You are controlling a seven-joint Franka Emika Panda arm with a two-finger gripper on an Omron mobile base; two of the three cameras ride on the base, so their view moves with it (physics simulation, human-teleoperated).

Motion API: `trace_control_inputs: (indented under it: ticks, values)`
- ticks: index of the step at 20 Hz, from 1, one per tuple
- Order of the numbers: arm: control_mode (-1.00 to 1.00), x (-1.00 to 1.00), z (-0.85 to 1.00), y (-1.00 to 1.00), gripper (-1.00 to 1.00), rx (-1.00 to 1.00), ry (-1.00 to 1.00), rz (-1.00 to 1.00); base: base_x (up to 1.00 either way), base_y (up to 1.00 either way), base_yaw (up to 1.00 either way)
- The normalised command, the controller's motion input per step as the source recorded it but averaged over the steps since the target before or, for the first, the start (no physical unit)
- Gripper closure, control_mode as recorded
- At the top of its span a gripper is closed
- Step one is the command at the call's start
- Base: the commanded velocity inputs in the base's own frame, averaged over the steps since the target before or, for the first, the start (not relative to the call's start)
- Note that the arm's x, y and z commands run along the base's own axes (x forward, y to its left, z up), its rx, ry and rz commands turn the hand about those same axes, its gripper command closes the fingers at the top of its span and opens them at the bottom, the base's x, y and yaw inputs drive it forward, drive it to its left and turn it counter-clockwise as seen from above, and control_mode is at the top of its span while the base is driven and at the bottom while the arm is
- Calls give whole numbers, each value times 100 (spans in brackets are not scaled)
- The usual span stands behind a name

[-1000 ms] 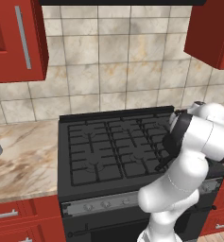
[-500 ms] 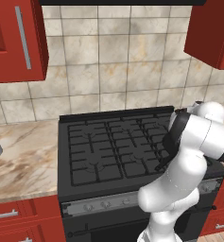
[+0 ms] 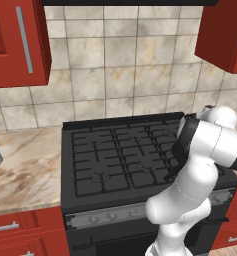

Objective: Pick the croissant and place it on the pan. Then turn on the stove to warm the croissant.

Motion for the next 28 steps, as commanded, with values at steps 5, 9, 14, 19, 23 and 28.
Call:
trace_control_inputs:
  ticks: [5,9,14,19,23,28]
  values:
    - [-100,-1,41,0,-100,0,2,0,0,0,0]
    - [-100,-11,36,0,-100,0,0,0,0,0,0]
    - [-100,-25,14,0,-100,0,-2,0,0,0,0]
    - [-100,-35,6,-15,-100,1,-7,0,0,0,0]
    - [-100,-44,0,-19,-100,3,-12,0,0,0,0]
    - [-100,-48,3,-16,-100,4,-14,0,0,0,0]
